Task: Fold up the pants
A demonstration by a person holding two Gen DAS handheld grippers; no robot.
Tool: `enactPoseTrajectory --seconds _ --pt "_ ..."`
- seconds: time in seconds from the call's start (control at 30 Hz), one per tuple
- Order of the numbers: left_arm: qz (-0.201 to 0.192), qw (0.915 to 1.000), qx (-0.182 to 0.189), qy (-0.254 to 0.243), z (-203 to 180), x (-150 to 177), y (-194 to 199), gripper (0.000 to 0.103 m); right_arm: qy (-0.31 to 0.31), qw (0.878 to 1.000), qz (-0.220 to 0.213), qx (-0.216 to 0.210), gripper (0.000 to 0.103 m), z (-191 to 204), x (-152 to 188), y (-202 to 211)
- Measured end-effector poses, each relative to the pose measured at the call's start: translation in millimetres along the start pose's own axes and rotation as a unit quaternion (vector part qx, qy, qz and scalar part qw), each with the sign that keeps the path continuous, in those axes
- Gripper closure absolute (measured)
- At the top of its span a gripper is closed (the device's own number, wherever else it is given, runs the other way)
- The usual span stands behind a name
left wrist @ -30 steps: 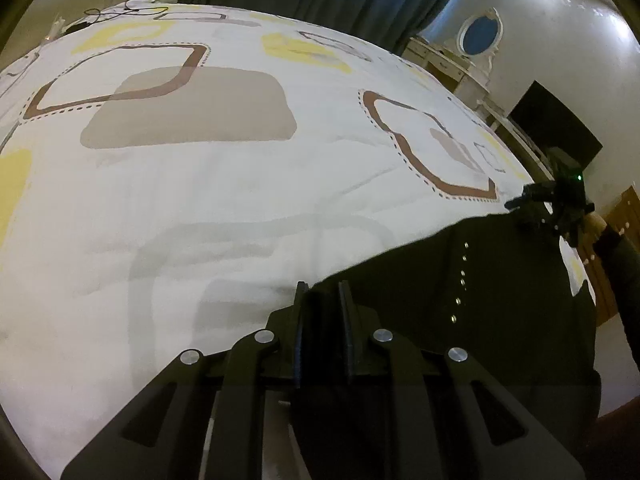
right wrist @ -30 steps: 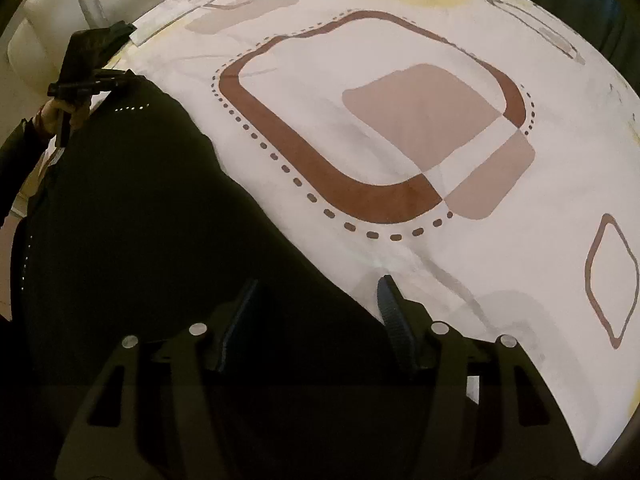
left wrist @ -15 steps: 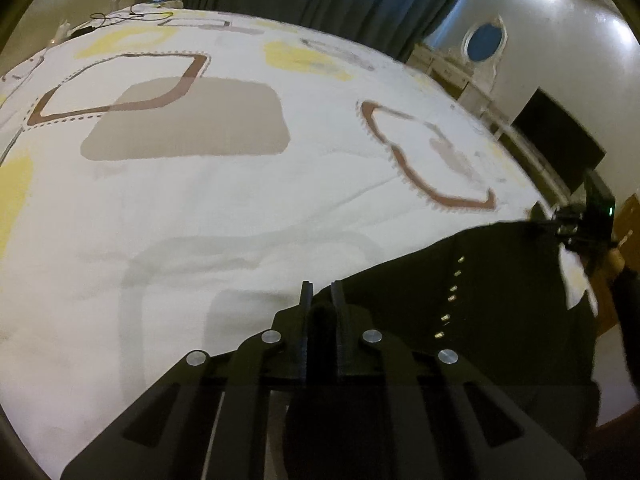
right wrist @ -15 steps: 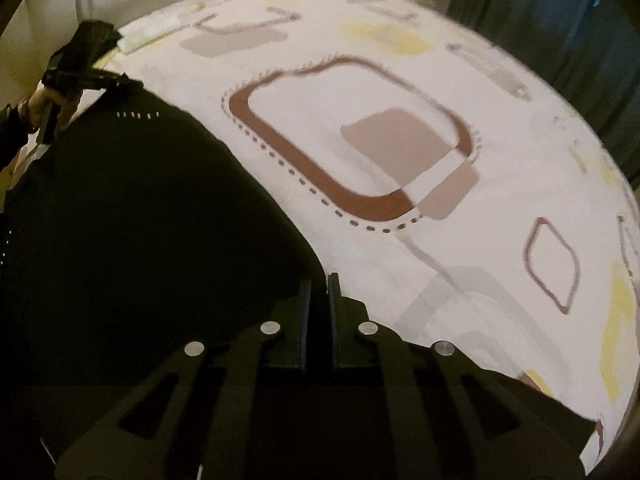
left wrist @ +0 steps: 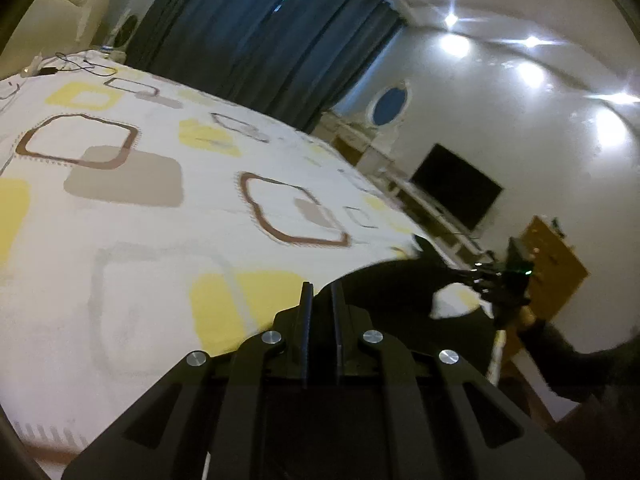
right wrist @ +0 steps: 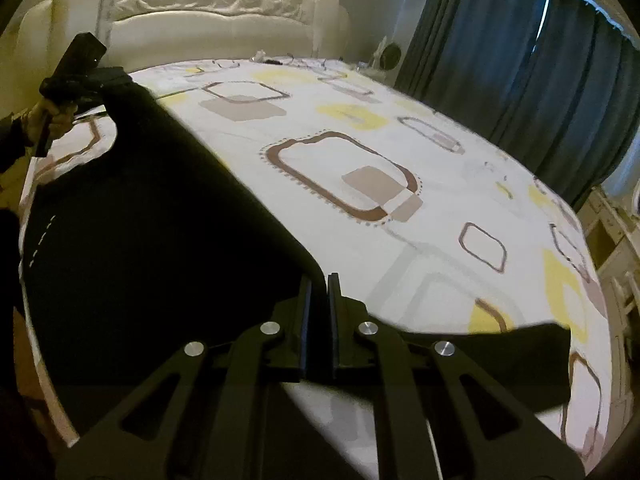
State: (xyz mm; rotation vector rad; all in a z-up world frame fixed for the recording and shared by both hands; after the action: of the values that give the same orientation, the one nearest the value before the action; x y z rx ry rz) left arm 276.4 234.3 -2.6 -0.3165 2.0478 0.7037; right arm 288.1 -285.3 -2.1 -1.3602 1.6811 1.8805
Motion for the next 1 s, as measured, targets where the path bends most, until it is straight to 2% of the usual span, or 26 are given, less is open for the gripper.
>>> enactPoseTrajectory --seconds 0.2,0.43,0.83,0.93,1.0 --pt "0.025 0.9989 0.022 -0.032 -44.2 45.7 27.8 0.094 0.002 1.000 -0.023 0.018 0.096 33.8 50.2 34.9" --pt "0.061 0.9976 0.026 -0.021 -54.5 87.7 35.5 0.094 -0.036 0.999 -0.019 0.007 0.094 53.1 92.7 47.5" --pt "0.085 0.9954 0.037 -0.022 -66.2 112.3 45.6 0.094 -0.045 0.999 -0.005 0.024 0.093 71.9 136.0 61.2" --pt "0.117 0.9921 0.038 -0.024 -67.1 114.9 40.2 0.093 -0.045 0.999 0.008 0.025 0.093 73.6 144.8 60.9" --pt "0.154 0.9876 0.016 -0.026 -66.1 121.6 37.1 0.093 -0.045 0.999 0.018 0.025 0.093 74.1 151.5 60.7"
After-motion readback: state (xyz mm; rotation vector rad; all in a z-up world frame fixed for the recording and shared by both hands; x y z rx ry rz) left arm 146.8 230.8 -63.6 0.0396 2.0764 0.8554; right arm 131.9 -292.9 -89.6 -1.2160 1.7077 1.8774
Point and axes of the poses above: each gripper's, at about its wrist camera, not at the fingertips, and y roughly against the way its jaws point, z to its left, x to its underside, the point moved 1 cm from there along -y, roughly the way its jaws point, and after that the axes turned 8 degrees about -y, right-handed, at the moved point
